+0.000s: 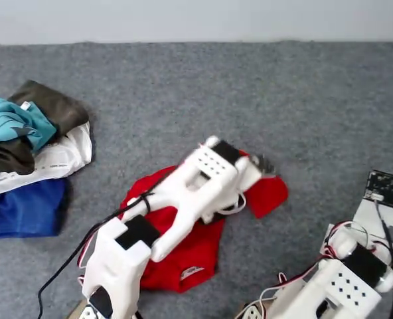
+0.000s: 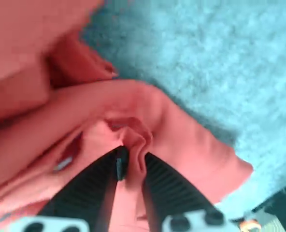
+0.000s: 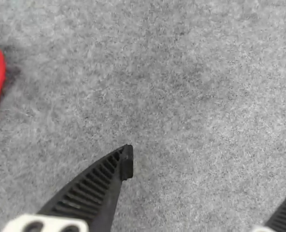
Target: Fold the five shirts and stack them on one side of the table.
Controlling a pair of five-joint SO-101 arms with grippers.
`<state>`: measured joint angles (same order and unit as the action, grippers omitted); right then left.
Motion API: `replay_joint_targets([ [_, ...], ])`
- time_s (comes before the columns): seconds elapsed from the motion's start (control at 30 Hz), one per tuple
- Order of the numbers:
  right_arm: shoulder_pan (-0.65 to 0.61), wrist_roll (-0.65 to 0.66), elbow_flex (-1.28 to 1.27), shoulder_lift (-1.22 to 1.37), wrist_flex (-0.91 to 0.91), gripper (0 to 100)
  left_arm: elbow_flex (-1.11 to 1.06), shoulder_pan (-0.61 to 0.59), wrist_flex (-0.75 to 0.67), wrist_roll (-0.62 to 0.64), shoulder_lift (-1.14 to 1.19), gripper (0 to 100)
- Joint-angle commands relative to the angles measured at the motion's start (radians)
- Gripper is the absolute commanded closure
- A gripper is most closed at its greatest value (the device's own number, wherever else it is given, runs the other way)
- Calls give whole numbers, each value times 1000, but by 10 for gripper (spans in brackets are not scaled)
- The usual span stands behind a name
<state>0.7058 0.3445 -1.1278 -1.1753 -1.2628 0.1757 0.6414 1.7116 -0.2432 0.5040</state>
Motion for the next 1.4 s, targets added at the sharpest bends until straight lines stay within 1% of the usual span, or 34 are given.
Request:
replay_joint_targets([
  [0.0, 7, -3, -5, -8, 28, 523, 151, -43, 44, -6, -46, 986],
  [0.17, -1, -3, -8, -2, 28, 523, 177, -63, 44, -11, -187, 986],
  [0.23, -47, -3, -29, -1, 28, 523, 177, -91, 44, -11, -249, 986],
  [0.33, -200, -3, -68, 1, 28, 523, 176, -163, 44, -8, -322, 986],
  [0.43, -404, -9, -68, 1, 28, 523, 166, -252, 44, -8, -376, 986],
  [0.57, -680, -12, -49, 25, 22, 523, 76, -334, 43, -8, -417, 986],
  [0.6, -730, -12, -44, 45, 24, 523, 44, -348, 43, -8, -420, 986],
  [0.67, -789, -14, -37, 108, 28, 523, -30, -367, 38, -9, -422, 986],
  [0.73, -806, -14, -37, 183, 54, 523, -97, -374, 14, -12, -420, 986],
  [0.83, -809, -17, -41, 314, 148, 523, -160, -385, -44, -14, -430, 986],
  [0.93, -812, -86, -37, 452, 269, 523, -176, -413, -77, -14, -420, 986],
  [1.03, -814, -118, -32, 561, 358, 523, -174, -439, -87, -14, -420, 986],
  [1.2, -814, -129, 84, 688, 369, 524, -174, -448, -87, -14, -420, 986],
  [1.27, -814, -164, 138, 711, 367, 529, -174, -446, -87, -14, -420, 986],
  [1.37, -814, -198, 212, 734, 367, 586, -174, -446, -87, -14, -420, 986],
])
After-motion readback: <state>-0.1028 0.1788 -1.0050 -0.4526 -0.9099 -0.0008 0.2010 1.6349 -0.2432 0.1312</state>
